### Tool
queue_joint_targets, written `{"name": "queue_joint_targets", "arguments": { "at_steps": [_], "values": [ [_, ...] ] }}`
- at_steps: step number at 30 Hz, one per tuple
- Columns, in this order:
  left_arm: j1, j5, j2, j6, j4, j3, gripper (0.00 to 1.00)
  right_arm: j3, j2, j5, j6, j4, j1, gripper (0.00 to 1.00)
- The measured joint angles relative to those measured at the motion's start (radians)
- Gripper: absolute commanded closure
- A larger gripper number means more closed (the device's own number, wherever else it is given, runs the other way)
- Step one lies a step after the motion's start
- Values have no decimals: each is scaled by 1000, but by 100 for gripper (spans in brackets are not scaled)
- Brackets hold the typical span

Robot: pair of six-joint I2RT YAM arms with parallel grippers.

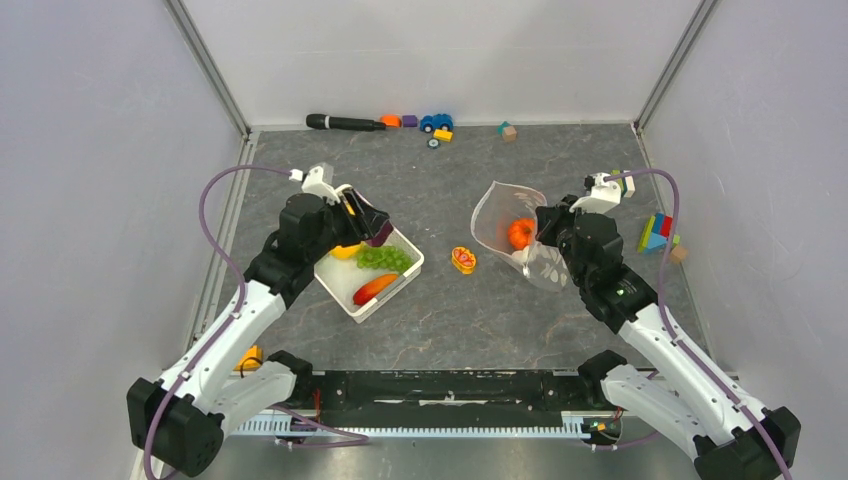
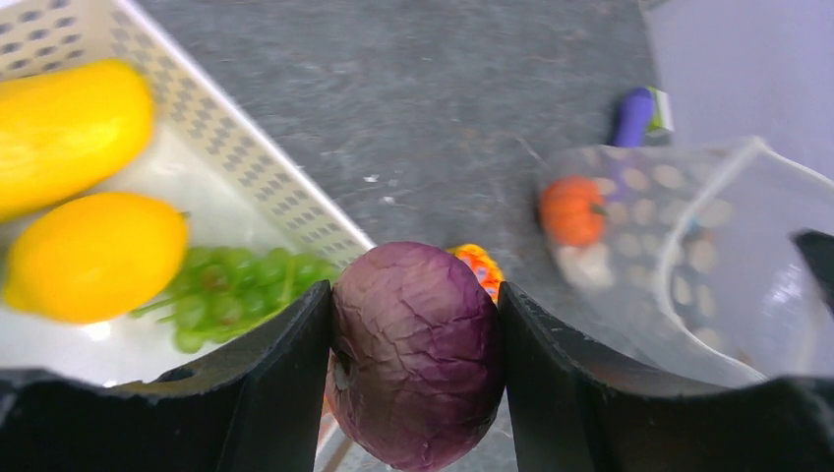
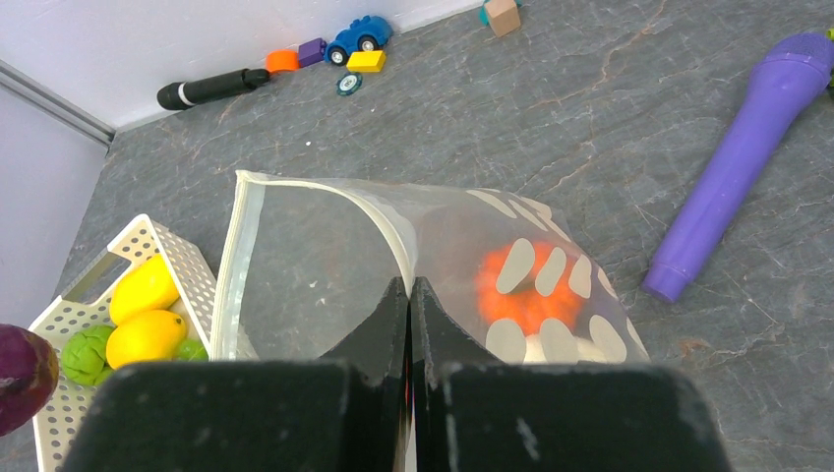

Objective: Place the food in the zip-top bag and seal the zipper
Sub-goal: Place the fake vegetable in the zipper food storage bag.

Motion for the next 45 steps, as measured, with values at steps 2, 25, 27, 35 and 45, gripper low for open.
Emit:
{"name": "queue_joint_targets", "arguments": {
  "at_steps": [2,25,27,35,45],
  "values": [
    [0,70,0,1,53,-1,75,0,0,-3,0,0,0,100],
    [-274,340,290,-4,414,155,73,0,2,-60,1,0,0,100],
    [-297,330,319,6,418,189,73,0,2,-64,1,0,0,100],
    [-364,287,454,31,428,301,73,0,2,-68,1,0,0,100],
    [-452,220,632,84,415,408,68,0,2,-68,1,0,0,100]
  ]
}}
